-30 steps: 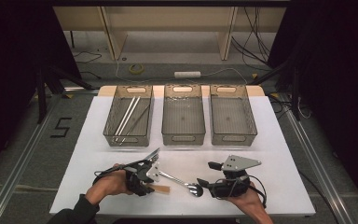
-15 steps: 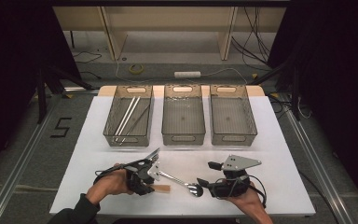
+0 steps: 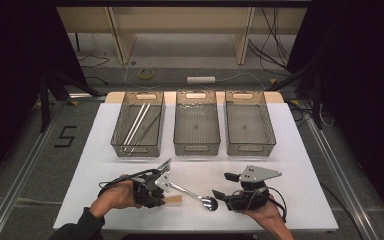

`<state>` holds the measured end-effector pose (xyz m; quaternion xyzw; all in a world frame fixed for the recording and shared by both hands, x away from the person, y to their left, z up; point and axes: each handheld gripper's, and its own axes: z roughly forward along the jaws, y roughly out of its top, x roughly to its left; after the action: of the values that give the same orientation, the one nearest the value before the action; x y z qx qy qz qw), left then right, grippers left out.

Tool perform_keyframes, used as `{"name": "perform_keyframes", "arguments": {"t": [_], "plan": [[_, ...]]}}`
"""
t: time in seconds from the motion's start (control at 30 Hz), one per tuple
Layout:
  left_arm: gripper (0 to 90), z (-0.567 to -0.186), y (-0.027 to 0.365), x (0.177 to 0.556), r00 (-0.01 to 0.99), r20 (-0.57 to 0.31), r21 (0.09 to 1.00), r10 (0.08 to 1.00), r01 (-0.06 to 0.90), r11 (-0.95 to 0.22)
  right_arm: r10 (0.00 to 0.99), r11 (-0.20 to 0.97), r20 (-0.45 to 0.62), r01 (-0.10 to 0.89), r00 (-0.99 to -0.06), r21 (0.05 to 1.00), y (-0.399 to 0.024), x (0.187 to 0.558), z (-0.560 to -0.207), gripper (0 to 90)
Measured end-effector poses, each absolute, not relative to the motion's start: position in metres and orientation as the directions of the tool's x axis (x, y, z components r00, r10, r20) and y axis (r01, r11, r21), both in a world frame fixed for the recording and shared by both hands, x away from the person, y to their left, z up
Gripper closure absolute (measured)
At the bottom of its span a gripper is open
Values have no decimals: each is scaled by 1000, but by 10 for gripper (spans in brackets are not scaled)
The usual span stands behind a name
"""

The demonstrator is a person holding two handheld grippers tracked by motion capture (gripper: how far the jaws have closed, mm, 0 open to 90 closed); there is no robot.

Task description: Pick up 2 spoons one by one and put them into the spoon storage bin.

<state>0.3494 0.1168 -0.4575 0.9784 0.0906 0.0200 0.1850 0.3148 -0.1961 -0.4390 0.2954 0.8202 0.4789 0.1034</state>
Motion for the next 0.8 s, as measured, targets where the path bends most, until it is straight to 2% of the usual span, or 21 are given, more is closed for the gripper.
{"name": "perform_keyframes", "arguments": {"t": [0.37,0.8], "plan": [[755,-436,124,355,944,-58,474,325,313,-823,586,364,113,385,-803,848,-198,316,-439,295],[755,-421,139,367,849,-95,615,519,460,-640,588,363,113,386,-801,848,-198,316,-439,295]]}}
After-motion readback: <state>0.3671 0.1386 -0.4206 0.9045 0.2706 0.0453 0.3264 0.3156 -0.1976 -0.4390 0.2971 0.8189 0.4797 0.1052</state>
